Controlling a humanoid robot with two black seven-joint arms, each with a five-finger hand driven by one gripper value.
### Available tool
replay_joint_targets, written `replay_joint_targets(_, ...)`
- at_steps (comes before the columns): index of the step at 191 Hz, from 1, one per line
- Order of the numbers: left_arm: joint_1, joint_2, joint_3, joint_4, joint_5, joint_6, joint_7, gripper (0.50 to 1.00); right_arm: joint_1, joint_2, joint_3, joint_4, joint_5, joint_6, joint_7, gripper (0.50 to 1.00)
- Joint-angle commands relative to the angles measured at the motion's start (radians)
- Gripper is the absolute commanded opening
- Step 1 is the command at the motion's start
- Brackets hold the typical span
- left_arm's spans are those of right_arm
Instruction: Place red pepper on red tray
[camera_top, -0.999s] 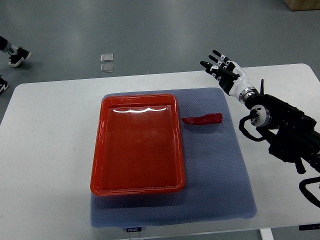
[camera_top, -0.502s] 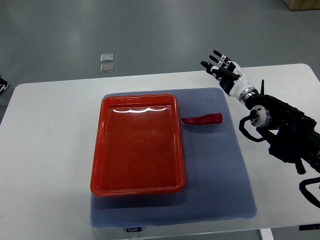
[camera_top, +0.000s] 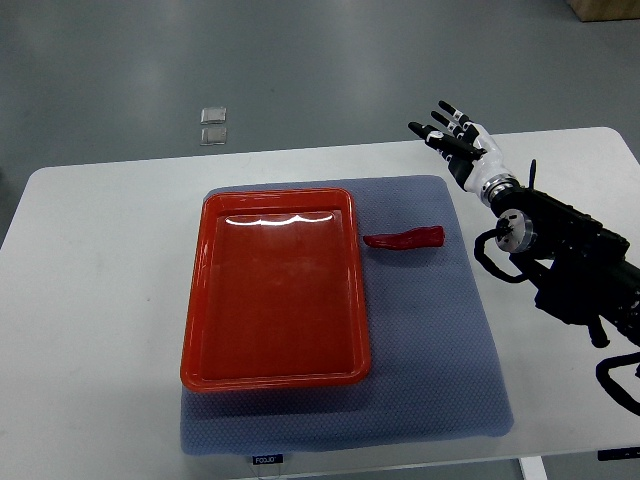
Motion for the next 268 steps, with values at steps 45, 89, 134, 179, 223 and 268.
replay_joint_targets(45, -0.001, 0.0, 0.001, 0.001, 0.001, 0.0, 0.0, 1.0, 0.03, -0.028, -0.024, 0.01, -0.015, -0.088, -0.008, 0.921)
replay_joint_targets(89, -0.001, 0.0, 0.001, 0.001, 0.0, 0.0, 0.0, 1.0, 0.086, -0.052, -0.128, 0.031, -0.239, -0.079, -0.011, 0.921)
replay_joint_targets(134, -0.001, 0.0, 0.001, -0.001, 0.001, 0.0, 0.0, 1.0, 0.193, -0.104, -0.353, 0.094, -0.484, -0.051, -0.015, 0.919)
replay_joint_targets(179, -0.001, 0.0, -0.001, -0.007, 0.001, 0.0, 0.0, 1.0, 0.415, -0.159, -0.775, 0.227, -0.586, 0.023, -0.023, 0.917)
replay_joint_targets(223, -0.001, 0.0, -0.002, -0.01, 0.001, 0.0, 0.0, 1.0, 0.53, -0.156, -1.058, 0.329, -0.587, 0.038, -0.129, 0.915)
replay_joint_targets(268, -0.001, 0.0, -0.002, -0.013, 0.001, 0.0, 0.0, 1.0, 0.553, -0.175, -1.2, 0.415, -0.583, 0.037, -0.141, 0.915)
